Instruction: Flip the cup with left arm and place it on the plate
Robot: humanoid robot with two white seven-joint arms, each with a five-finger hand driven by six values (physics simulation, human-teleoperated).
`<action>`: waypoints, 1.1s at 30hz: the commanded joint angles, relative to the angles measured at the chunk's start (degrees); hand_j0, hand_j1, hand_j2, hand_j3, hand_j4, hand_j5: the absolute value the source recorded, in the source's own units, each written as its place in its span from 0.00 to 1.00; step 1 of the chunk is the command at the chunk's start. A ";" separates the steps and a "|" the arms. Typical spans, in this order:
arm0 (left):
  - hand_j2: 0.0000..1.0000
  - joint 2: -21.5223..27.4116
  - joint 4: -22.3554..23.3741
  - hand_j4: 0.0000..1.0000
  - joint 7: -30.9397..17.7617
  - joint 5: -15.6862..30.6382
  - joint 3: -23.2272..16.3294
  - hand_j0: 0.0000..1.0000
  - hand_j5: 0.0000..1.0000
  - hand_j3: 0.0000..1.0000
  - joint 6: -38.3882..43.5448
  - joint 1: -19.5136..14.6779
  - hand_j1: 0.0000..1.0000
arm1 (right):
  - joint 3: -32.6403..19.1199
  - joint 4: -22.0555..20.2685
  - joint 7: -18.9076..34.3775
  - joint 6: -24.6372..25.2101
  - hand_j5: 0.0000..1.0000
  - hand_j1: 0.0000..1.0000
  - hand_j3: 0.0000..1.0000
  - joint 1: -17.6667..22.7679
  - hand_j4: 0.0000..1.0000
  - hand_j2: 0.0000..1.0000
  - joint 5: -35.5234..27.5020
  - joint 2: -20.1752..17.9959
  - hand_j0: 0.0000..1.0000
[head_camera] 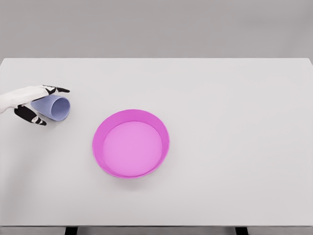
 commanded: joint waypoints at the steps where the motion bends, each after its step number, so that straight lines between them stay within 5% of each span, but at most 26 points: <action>1: 1.00 -0.21 0.02 1.00 -0.07 -0.09 0.03 1.00 1.00 1.00 0.14 -0.18 1.00 | 0.00 0.00 0.02 -0.01 1.00 1.00 1.00 0.00 1.00 1.00 0.00 0.00 1.00; 11: 0.95 -0.73 0.02 0.95 -0.07 -2.46 -0.05 0.95 0.95 0.95 0.14 -0.44 0.95 | 0.00 0.00 0.02 -0.01 1.00 1.00 1.00 0.00 1.00 1.00 0.00 0.00 1.00; 20: 0.74 -0.73 -0.15 0.74 -0.16 -2.55 -0.14 0.74 0.74 0.74 0.14 -0.35 0.74 | 0.00 0.00 0.02 -0.01 1.00 1.00 1.00 0.00 1.00 1.00 0.00 0.00 1.00; 26: 0.71 -0.65 -0.51 0.71 -0.16 -2.64 -0.14 0.71 0.71 0.71 0.14 -0.18 0.71 | 0.00 0.00 0.02 -0.01 1.00 1.00 1.00 0.00 1.00 1.00 0.00 0.00 1.00; 33: 0.67 -0.47 -0.33 0.67 0.28 1.58 0.03 0.67 0.67 0.67 0.14 -0.27 0.67 | 0.00 0.00 0.02 -0.01 1.00 1.00 1.00 0.00 1.00 1.00 0.00 0.00 1.00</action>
